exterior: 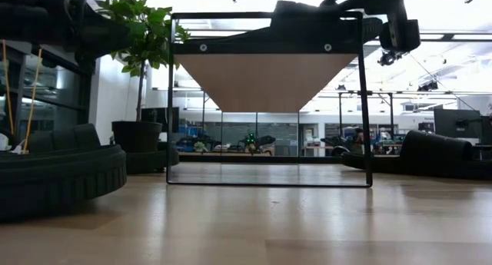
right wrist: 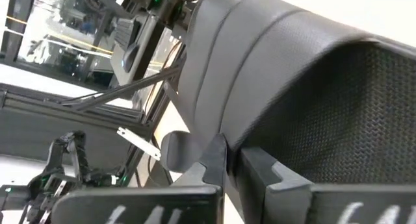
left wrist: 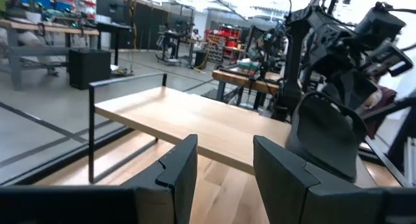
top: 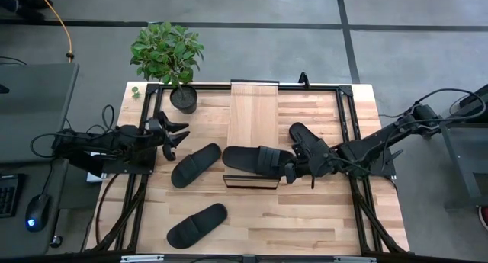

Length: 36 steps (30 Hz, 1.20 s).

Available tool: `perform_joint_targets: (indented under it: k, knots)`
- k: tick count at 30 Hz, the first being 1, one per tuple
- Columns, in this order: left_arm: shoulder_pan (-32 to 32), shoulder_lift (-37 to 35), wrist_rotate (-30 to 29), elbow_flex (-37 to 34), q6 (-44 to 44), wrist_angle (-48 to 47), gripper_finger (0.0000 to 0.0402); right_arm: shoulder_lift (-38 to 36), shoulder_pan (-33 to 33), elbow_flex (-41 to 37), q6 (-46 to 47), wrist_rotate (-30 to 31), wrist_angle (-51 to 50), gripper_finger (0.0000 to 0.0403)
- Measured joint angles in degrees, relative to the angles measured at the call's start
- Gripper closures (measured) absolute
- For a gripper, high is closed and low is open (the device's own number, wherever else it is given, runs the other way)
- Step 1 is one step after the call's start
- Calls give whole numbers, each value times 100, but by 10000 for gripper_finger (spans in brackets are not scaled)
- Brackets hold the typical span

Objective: Pick and place slides into the shelf
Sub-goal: Put the black slide on the shelf

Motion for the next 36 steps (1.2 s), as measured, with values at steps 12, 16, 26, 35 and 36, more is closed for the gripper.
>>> perform_joint_targets:
  k: [12,16,26,35,36]
  knots:
    - [0,0,194,0,-2,-62,268,0,2,0,2,101,-2,396]
    - [0,-1,194,0,-2,-62,268,0,-16,0,35,118,-2,396]
    - [0,-2,192,0,-42,-60,268,0,-26,-2,912,125,-2,396]
    - [0,0,192,0,-44,-60,268,4,-115,-4,1300,122,79,396]
    - [0,0,192,0,-44,-60,268,4,-136,-4,1300,120,81,396]
